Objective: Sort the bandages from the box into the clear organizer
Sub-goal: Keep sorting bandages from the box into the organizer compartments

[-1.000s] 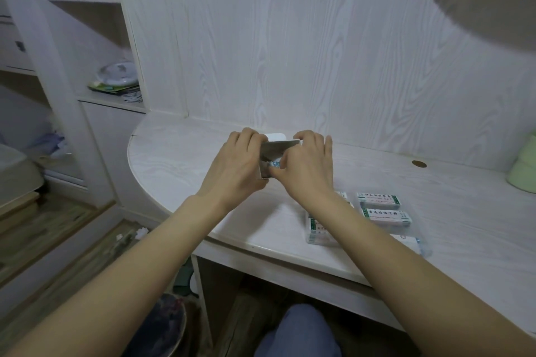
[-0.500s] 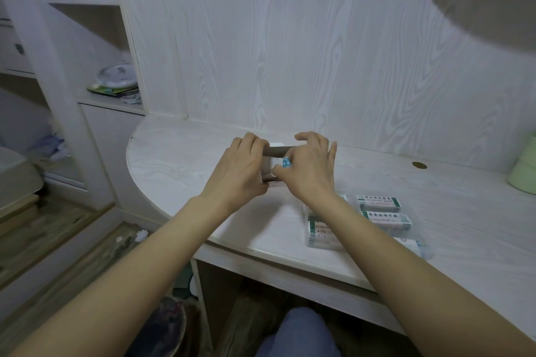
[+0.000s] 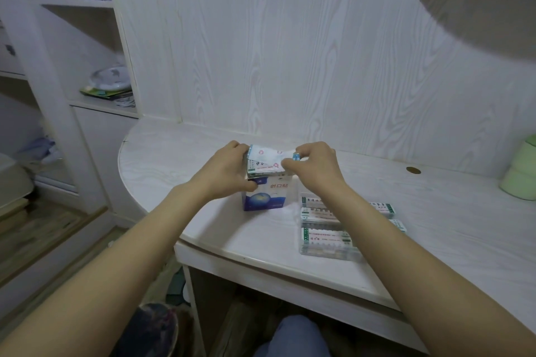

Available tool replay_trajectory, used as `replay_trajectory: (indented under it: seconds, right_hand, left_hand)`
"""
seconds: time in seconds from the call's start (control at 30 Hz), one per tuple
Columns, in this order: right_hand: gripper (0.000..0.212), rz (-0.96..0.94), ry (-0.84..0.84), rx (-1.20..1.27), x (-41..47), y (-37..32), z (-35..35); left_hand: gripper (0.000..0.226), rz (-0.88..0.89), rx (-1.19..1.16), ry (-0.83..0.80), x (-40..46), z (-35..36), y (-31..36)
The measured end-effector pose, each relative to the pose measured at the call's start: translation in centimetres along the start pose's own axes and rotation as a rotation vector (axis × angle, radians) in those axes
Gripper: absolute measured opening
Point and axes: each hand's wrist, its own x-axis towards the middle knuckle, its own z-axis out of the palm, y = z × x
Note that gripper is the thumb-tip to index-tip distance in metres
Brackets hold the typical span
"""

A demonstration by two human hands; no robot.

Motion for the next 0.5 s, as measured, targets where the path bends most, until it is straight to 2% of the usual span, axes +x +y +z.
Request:
replay_trajectory:
  seconds: [0.13,0.27,0.37,0.43,0.5]
  right_hand:
    - [0.025,0.087,-0.005,0.139,0.3,0.5,-0.1]
    - [0.032,0.114,0.003,0.236,0.7,1.0,-0.5]
    - [0.033,0.102,-0.007,0.265,0.7,1.5,-1.3]
    - [0.031,0.070,0.000,0.270,0.5,1.9,-2.0]
    - [0.017,0.024,-0.051,0.274,0.1,2.2,-2.8]
  left_hand:
    - [0.057,-0.021,0.021,-0.063,0.9,0.0,-0.2]
    - [0.075,-0.082,0.126,-0.118,1.9,-0.3,-0.9]
    - [0.094,-0.122,0.080,-0.174,2.1,-0.7,-0.8]
    - [0.082,-0.069,-0.085,-0.048,1.4,-1.3,0.4]
    - [0.063,0.070,-0.261,0.177,0.4,-1.6,2.4]
